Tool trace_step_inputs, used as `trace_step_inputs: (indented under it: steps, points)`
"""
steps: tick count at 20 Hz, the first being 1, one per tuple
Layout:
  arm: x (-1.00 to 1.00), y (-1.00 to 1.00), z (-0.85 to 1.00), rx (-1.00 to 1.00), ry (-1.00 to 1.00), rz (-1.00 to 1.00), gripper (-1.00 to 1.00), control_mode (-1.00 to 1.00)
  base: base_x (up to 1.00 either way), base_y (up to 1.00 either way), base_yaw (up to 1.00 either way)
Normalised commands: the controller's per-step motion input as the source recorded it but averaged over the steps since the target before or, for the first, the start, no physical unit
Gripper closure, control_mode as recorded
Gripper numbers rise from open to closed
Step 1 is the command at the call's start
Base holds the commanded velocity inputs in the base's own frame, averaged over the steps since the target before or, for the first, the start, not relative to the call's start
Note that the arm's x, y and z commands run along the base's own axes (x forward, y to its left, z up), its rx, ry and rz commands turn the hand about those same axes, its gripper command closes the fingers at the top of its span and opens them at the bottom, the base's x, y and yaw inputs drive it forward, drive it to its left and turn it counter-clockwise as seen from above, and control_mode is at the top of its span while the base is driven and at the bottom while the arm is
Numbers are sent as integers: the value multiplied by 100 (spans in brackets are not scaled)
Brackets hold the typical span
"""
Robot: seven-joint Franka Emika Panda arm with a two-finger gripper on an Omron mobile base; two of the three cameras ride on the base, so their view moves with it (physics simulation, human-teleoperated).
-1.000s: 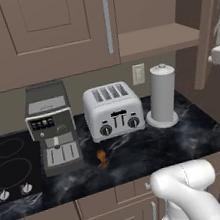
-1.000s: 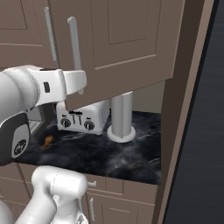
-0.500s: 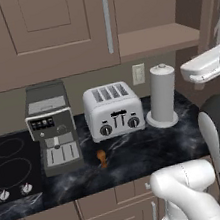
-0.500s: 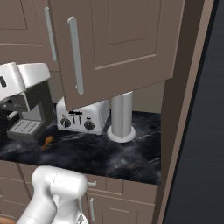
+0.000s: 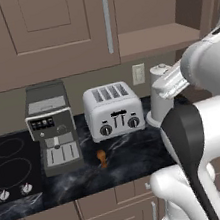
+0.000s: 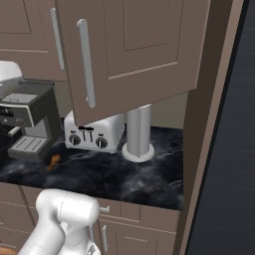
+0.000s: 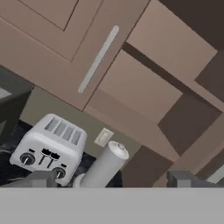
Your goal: Retrieve the tupperware from the cabinet, then place the raw meat into the tupperware to avoid contamination.
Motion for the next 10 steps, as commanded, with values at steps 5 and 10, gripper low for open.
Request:
trace_step_inputs:
  steps: [5, 10]
  points:
    - [0, 30, 0, -20, 19, 0, -100, -100, 0, 0, 0]
    - [0, 16, -4, -18, 12, -1, -100, -100, 0, 0, 0]
